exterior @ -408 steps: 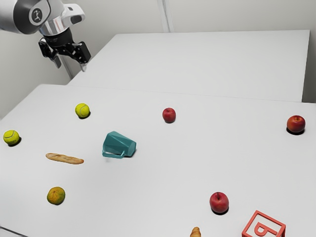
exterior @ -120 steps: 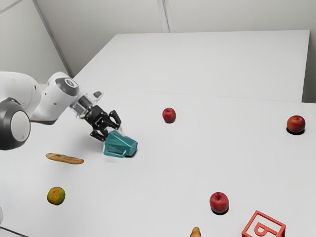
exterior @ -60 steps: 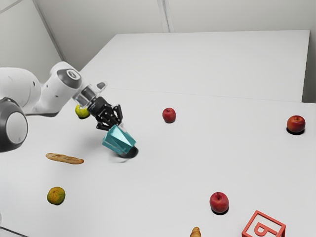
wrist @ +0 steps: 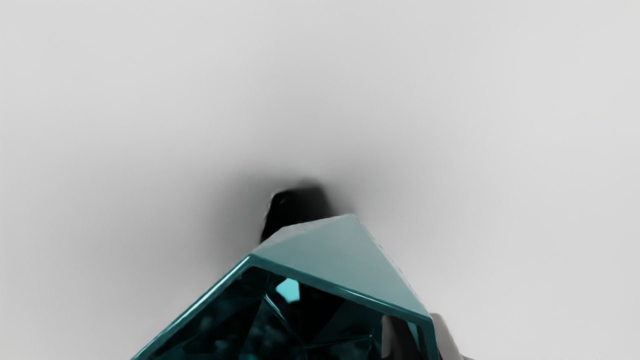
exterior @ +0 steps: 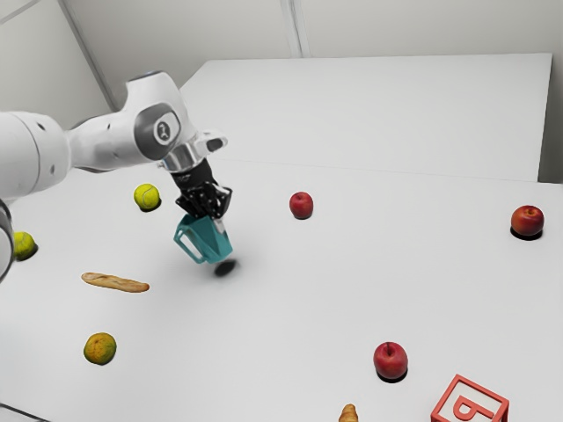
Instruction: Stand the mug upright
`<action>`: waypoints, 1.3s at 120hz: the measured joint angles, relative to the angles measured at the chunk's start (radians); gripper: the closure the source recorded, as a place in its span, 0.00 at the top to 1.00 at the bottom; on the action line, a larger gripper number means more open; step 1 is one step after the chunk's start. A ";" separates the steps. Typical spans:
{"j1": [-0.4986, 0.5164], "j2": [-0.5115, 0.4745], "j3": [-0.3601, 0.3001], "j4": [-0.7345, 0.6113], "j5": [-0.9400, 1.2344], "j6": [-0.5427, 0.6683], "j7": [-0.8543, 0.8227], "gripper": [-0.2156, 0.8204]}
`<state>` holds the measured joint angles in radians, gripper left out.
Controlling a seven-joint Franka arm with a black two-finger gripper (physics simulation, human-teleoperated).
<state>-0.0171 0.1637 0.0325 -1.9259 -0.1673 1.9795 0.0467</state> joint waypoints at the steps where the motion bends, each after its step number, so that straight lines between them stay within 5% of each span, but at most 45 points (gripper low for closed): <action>1: -0.001 -0.004 -0.003 -0.005 0.006 0.005 -0.004 0.04; 47: -0.015 -0.149 -0.106 -0.225 0.149 0.206 -0.201 0.04; 85: -0.078 -0.126 -0.119 -0.246 0.217 0.271 -0.344 0.04; 131: -0.016 -0.063 -0.121 -0.247 0.227 0.300 -0.447 0.04; 156: -0.022 -0.072 -0.123 -0.246 0.220 0.297 -0.474 0.46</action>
<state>-0.0387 0.0920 -0.0905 -2.1724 0.0523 2.2764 -0.4273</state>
